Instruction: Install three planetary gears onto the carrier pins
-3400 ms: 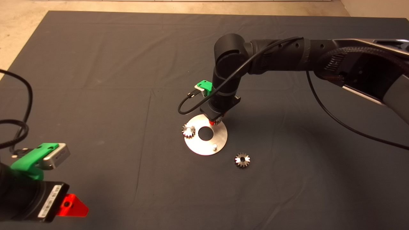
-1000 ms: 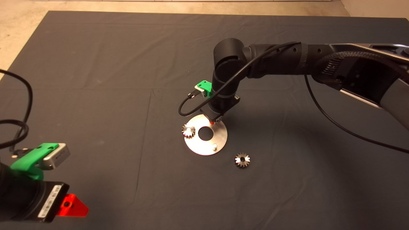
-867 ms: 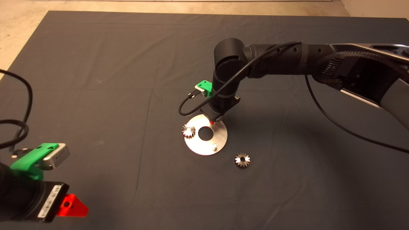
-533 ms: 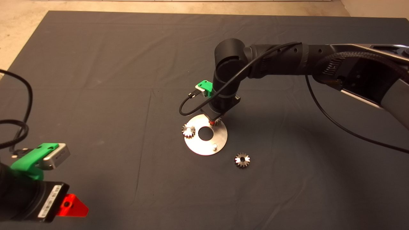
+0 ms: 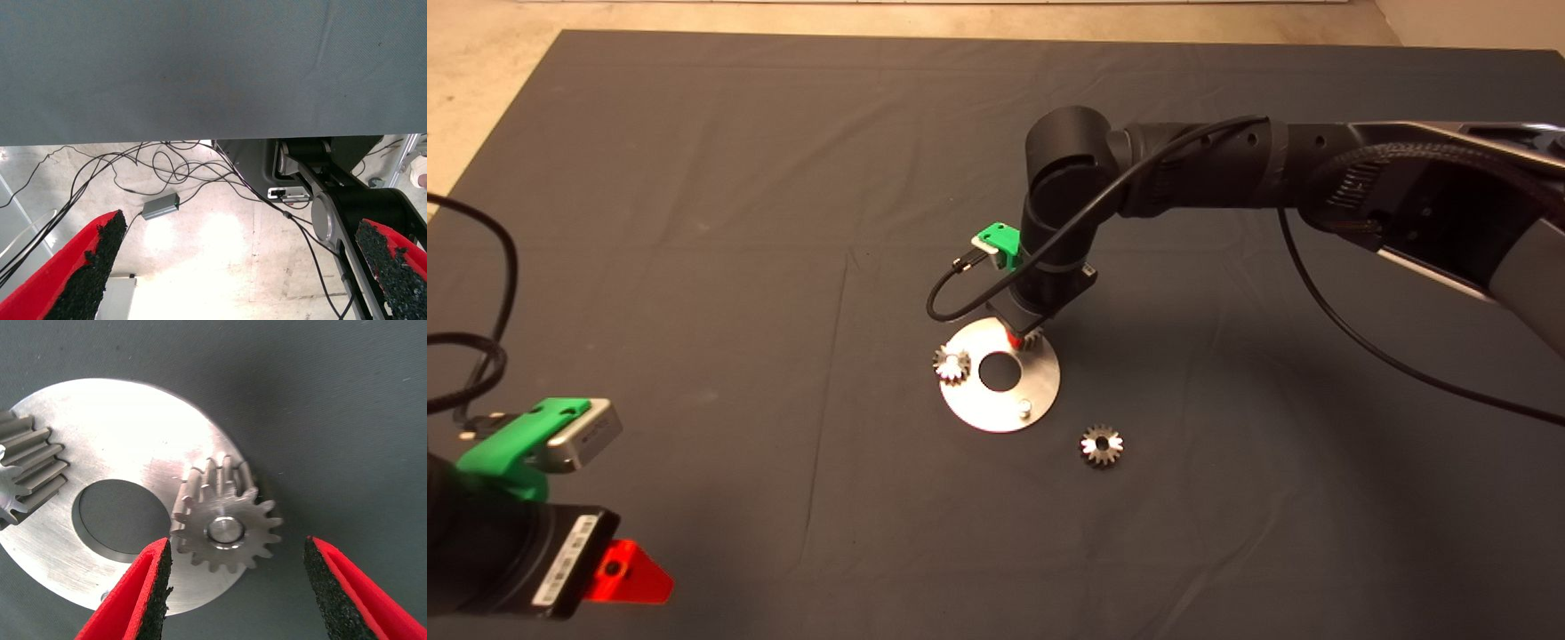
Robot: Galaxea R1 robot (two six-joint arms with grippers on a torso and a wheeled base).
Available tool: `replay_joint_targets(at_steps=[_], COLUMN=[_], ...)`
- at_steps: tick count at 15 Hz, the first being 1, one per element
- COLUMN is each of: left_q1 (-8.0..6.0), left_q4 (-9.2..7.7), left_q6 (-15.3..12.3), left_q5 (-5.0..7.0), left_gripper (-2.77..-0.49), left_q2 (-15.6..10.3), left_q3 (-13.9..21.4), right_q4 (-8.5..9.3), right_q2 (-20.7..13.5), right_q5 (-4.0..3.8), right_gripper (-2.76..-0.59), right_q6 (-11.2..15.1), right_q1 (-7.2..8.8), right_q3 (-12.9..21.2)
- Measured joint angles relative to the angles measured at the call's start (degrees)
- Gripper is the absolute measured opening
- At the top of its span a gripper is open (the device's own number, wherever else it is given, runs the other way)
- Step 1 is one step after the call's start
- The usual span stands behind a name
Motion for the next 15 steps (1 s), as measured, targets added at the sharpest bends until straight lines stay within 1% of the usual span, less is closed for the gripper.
replay_joint_targets(at_steps=[1, 2, 3, 4, 5, 6, 7, 8, 9, 10, 11, 12, 13, 14, 15], left_q1=[0.01, 0.02, 0.02, 0.02, 0.02, 0.0, 0.02, 0.0, 0.02, 0.02, 0.02, 0.0, 0.01, 0.01, 0.0], left_q4=[0.0, 0.0, 0.0, 0.0, 0.0, 0.0, 0.0, 0.0, 0.0, 0.0, 0.0, 0.0, 0.0, -0.02, 0.0], left_q6=[0.0, 0.0, 0.0, 0.0, 0.0, 0.01, 0.0, 0.0, 0.0, 0.01, 0.01, 0.01, 0.01, 0.01, 0.01], left_q5=[0.0, 0.0, 0.01, 0.0, 0.0, 0.0, 0.0, 0.0, 0.0, 0.0, 0.01, 0.01, 0.0, 0.0, 0.0], left_gripper=[-0.75, -0.75, -0.75, -0.75, -0.75, -0.75, -0.75, -0.75, -0.75, -0.75, -0.75, -0.75, -0.75, -0.75, -0.75], left_q2=[0.0, 0.02, 0.0, 0.02, 0.02, 0.02, 0.02, 0.02, 0.03, 0.02, 0.02, 0.02, 0.03, 0.05, 0.02], left_q3=[0.0, 0.0, 0.0, 0.0, 0.0, 0.0, 0.0, 0.0, 0.0, 0.07, 0.09, 0.09, 0.11, 0.13, 0.13], right_q4=[0.05, 0.24, 0.59, 0.91, 1.57, 2.48, 3.73, 5.43, 7.15, 8.37, 9.2, 10.51, 11.3, 11.56, 12.18], right_q2=[-0.07, -0.37, -0.8, -1.54, -2.59, -3.77, -4.98, -5.97, -6.87, -7.66, -8.46, -9.42, -10.13, -10.89, -11.63], right_q5=[0.02, 0.07, 0.09, 0.09, 0.17, 0.16, 0.05, -0.01, 0.0, 0.02, 0.02, 0.02, -0.02, -0.02, -0.04], right_gripper=[-1.81, -1.8, -1.8, -1.71, -1.63, -1.62, -1.62, -1.52, -1.5, -1.49, -1.44, -1.36, -1.36, -1.36, -1.36], right_q6=[0.0, 0.13, 0.43, 0.97, 1.77, 2.21, 3.02, 3.96, 4.98, 5.87, 7.05, 8.55, 9.84, 11.15, 12.74], right_q1=[0.46, 0.99, 1.75, 2.75, 3.8, 4.79, 5.42, 5.86, 6.17, 6.36, 6.47, 6.6, 6.67, 6.73, 6.7], right_q3=[0.04, 0.26, 0.75, 1.39, 2.24, 3.56, 5.22, 7.14, 9.16, 11.11, 13.36, 16.07, 18.36, 21.28, 24.54])
